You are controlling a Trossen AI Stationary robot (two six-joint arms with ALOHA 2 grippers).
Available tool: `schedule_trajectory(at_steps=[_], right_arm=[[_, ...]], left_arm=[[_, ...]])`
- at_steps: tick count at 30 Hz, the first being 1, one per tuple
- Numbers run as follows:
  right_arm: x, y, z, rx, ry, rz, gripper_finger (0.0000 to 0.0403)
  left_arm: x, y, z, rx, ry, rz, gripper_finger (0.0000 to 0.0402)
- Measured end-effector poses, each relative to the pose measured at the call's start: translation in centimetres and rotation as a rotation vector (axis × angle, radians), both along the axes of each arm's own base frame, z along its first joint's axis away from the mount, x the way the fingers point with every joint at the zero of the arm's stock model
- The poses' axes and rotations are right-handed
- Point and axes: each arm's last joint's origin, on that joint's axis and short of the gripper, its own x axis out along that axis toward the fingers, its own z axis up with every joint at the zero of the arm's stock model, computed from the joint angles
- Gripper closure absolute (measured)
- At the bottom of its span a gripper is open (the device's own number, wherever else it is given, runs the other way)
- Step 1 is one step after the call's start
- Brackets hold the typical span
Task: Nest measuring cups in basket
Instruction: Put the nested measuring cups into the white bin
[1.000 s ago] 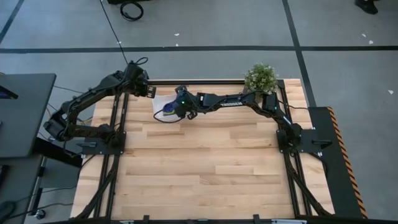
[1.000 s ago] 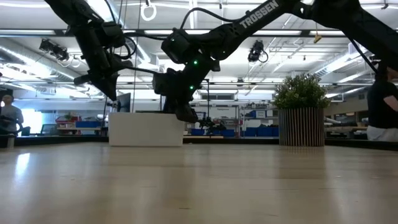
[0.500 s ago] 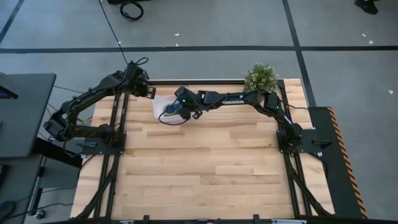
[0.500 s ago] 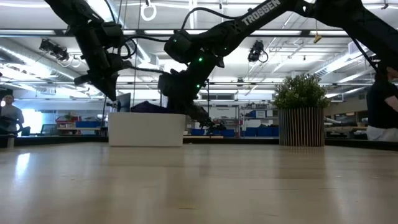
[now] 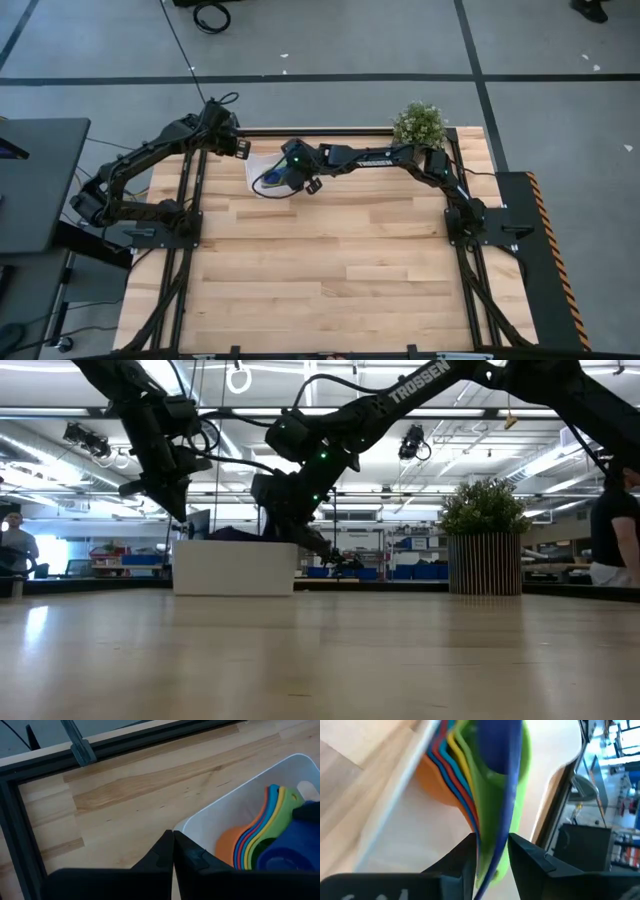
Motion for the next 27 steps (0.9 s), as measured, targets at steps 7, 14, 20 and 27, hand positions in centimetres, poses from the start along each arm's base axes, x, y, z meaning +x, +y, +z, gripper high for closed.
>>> schedule_trajectory(at_steps=[7, 14, 20, 27], right_arm=[[-0.03, -0.06, 0.01, -0.006, -0.007, -0.063, 0.027], [0.27, 0.11, 0.18, -0.051, -0.027, -0.065, 0.027], [0.34, 0.09, 0.23, -0.003, -0.065, -0.116, 0.027], [0.29, 0.1, 0.18, 0.051, -0.09, -0.171, 0.027]], left_arm=[[-0.01, 0.01, 0.0, 0.001, 0.0, -0.001, 0.0388], [0.0, 0.01, 0.0, 0.001, 0.0, -0.001, 0.0388], [0.0, 0.01, 0.0, 0.001, 0.0, -0.001, 0.0388], [0.0, 0.01, 0.0, 0.001, 0.0, -0.001, 0.0388]])
